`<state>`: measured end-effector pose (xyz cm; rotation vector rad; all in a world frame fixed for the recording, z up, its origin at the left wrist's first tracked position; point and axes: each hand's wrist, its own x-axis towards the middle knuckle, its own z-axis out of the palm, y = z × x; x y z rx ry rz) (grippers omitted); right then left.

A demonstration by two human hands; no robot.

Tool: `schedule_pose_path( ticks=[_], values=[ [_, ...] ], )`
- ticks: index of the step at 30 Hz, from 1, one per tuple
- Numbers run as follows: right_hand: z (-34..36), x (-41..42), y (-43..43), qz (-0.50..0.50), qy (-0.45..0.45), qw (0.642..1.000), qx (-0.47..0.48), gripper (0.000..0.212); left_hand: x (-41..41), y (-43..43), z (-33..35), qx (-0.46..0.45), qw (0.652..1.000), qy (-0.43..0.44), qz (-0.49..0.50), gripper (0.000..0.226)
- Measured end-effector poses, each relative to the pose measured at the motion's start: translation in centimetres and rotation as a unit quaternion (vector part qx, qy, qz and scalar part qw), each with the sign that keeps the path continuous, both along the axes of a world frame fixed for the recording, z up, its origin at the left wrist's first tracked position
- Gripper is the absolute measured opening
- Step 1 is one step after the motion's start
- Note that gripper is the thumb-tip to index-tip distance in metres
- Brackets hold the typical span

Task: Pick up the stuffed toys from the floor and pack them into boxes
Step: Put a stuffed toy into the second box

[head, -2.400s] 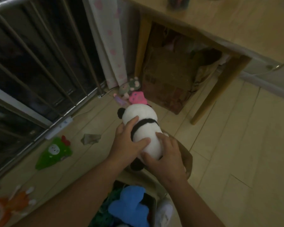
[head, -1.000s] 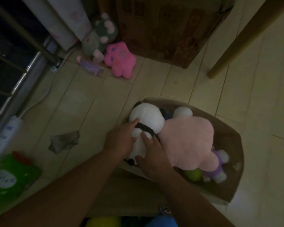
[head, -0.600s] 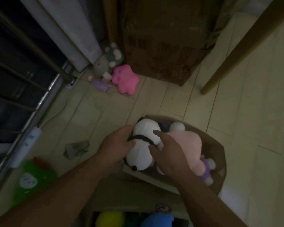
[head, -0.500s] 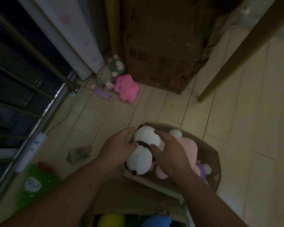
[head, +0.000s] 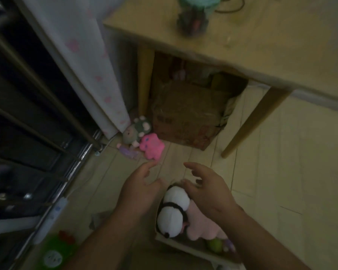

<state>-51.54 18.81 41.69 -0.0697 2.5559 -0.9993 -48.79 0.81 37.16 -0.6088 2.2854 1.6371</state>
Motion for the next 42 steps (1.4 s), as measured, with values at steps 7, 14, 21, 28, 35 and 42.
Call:
schedule_pose_path(
  ticks=[7,14,21,28,35,42],
  values=[
    [6.0,-1.2,-1.5,-0.026,0.041,0.999,-0.005,0.046,-3.2,-1.3,5.2,-0.006,0.999,0.047,-0.008,0.048],
    [6.5,-8.2,2.4,0.050,0.063,0.997,-0.009,0.047,-8.0,2.9,7.5,-0.022,0.998,0.059,0.029,0.048],
    [5.0,-14.9,6.5,0.121,0.070,0.990,-0.007,0.044,-10.8,6.9,4.8,-0.024,0.993,0.048,0.109,0.036],
    [-3.5,-18.9,3.6,0.143,0.053,0.988,-0.011,0.048,-15.0,3.3,-2.7,-0.054,0.990,0.030,0.128,0.036],
    [-20.1,-23.9,-2.9,0.105,0.042,0.993,-0.029,0.046,-21.1,-2.2,-18.0,-0.060,0.994,0.031,0.083,0.033],
    [-35.7,-26.1,-6.3,0.095,0.012,0.995,0.002,0.050,-24.1,-6.2,-33.9,-0.029,0.995,0.022,0.089,0.037]
  ],
)
